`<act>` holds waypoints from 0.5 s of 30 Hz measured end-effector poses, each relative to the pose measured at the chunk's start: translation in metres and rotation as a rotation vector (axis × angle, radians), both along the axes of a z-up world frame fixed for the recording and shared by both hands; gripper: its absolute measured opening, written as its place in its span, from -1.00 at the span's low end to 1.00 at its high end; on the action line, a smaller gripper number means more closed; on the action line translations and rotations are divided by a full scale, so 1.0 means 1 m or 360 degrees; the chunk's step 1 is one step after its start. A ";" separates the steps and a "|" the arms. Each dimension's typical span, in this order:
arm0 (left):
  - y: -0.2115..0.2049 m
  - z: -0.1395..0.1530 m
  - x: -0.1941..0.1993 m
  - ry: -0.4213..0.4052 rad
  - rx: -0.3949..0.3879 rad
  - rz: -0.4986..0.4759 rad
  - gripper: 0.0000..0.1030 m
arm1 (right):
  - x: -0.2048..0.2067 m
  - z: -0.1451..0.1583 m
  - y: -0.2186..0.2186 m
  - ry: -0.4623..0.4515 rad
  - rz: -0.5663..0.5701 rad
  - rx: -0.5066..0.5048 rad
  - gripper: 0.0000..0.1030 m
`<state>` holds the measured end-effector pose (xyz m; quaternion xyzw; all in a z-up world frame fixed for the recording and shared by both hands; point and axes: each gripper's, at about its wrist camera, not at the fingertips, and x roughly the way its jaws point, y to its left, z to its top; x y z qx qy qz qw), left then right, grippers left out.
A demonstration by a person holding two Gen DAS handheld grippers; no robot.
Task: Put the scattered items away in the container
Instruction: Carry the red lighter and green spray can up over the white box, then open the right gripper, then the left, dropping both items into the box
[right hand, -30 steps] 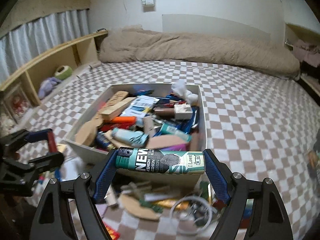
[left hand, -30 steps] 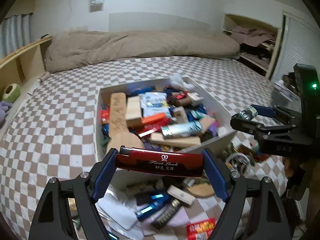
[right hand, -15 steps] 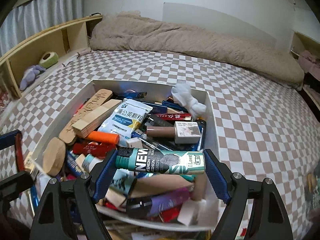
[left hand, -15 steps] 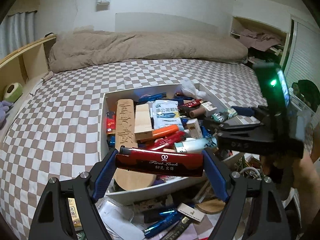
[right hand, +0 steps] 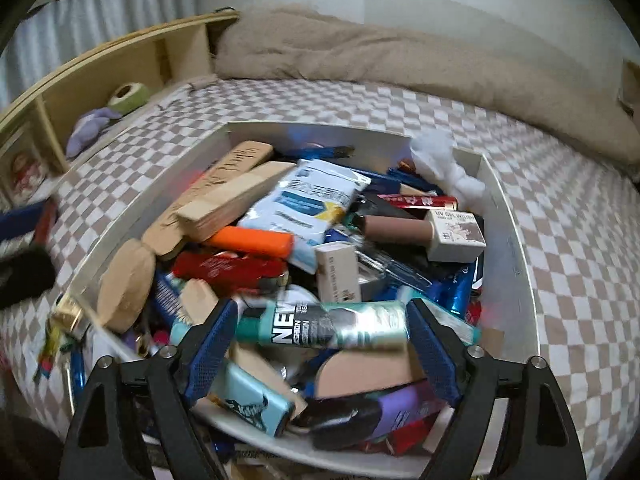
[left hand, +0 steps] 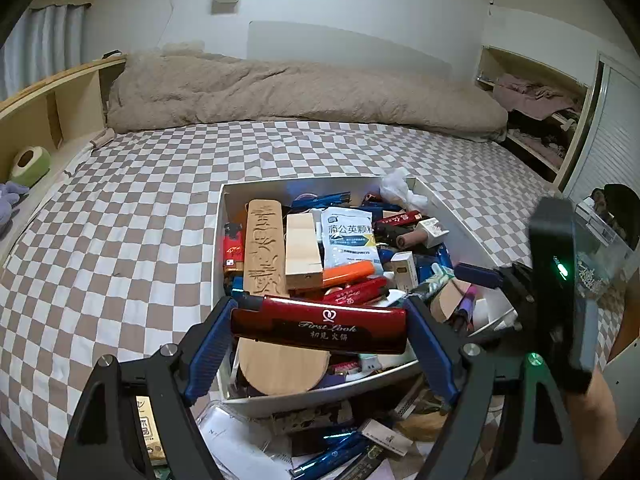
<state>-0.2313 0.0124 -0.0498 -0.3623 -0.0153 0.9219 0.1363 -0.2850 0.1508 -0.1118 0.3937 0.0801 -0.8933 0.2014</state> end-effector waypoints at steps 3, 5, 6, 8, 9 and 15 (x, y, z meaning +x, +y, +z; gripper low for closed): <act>0.003 0.002 -0.005 -0.0006 0.0017 -0.0001 0.63 | 0.012 0.003 0.005 0.0039 0.0008 -0.0044 0.86; 0.007 0.003 -0.011 -0.0011 0.0035 -0.0001 0.63 | 0.016 0.004 0.011 0.0028 -0.0002 -0.0095 0.86; 0.009 0.003 -0.013 -0.0016 0.0042 0.0001 0.63 | 0.018 0.005 0.013 0.0028 -0.0006 -0.0109 0.86; 0.013 0.002 -0.021 -0.0034 0.0062 0.0005 0.63 | 0.021 0.006 0.018 0.0032 -0.0012 -0.0128 0.86; 0.015 0.001 -0.026 -0.0046 0.0077 0.0008 0.63 | 0.022 0.008 0.020 0.0036 -0.0012 -0.0142 0.86; 0.030 -0.009 -0.062 -0.0183 0.0204 0.0048 0.63 | 0.024 0.016 0.030 0.0069 -0.0019 -0.0227 0.86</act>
